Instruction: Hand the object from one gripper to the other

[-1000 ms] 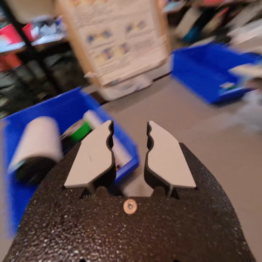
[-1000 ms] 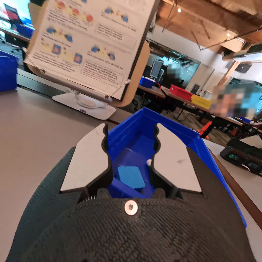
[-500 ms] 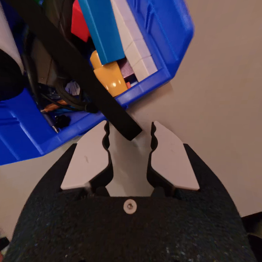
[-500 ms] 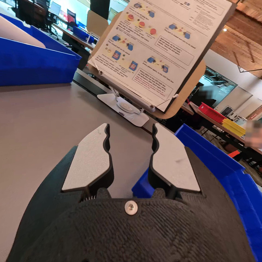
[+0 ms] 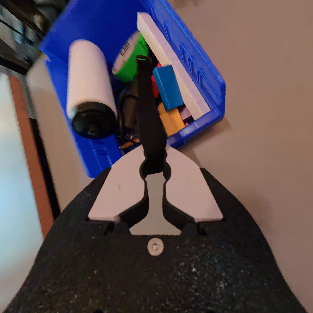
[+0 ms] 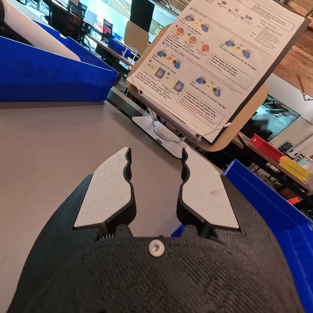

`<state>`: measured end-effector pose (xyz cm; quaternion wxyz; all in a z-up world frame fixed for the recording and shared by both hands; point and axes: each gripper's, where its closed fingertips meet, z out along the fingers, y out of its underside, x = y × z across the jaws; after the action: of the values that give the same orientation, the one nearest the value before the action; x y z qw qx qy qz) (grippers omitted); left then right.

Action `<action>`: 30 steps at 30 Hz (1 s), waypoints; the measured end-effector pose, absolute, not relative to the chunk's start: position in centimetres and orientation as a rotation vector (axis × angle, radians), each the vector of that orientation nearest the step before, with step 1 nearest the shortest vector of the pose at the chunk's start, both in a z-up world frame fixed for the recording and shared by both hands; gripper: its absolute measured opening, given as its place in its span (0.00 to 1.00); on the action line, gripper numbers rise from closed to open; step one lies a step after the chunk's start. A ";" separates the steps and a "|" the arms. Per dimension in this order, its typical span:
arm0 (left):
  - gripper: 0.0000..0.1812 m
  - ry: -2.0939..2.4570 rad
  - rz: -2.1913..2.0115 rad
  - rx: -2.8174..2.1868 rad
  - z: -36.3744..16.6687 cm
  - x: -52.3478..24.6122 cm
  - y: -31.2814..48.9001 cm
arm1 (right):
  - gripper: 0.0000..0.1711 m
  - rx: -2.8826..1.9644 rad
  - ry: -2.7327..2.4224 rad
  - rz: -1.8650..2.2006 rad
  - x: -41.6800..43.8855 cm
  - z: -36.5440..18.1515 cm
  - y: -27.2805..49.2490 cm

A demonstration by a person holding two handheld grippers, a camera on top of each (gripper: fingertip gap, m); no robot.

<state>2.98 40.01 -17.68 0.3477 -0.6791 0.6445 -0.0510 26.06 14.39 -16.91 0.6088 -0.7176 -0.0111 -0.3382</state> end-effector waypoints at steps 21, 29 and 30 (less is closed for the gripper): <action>0.07 1.814 -1.721 -1.330 -10.4 10.4 20.3 | 0.41 -1.242 -0.514 -1.028 15.9 -12.2 16.6; 0.07 1.941 -1.701 -1.367 -12.5 10.9 18.1 | 0.45 -1.390 -0.615 -1.080 17.7 -15.3 17.5; 0.07 1.929 -1.684 -1.360 -12.3 10.9 18.3 | 0.46 -1.417 -0.634 -1.043 17.6 -15.9 17.6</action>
<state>10.91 18.32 -12.29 0.1209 -0.4657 0.6604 -0.5765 17.62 17.63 -15.89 0.5938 -0.6098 -0.2726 -0.4485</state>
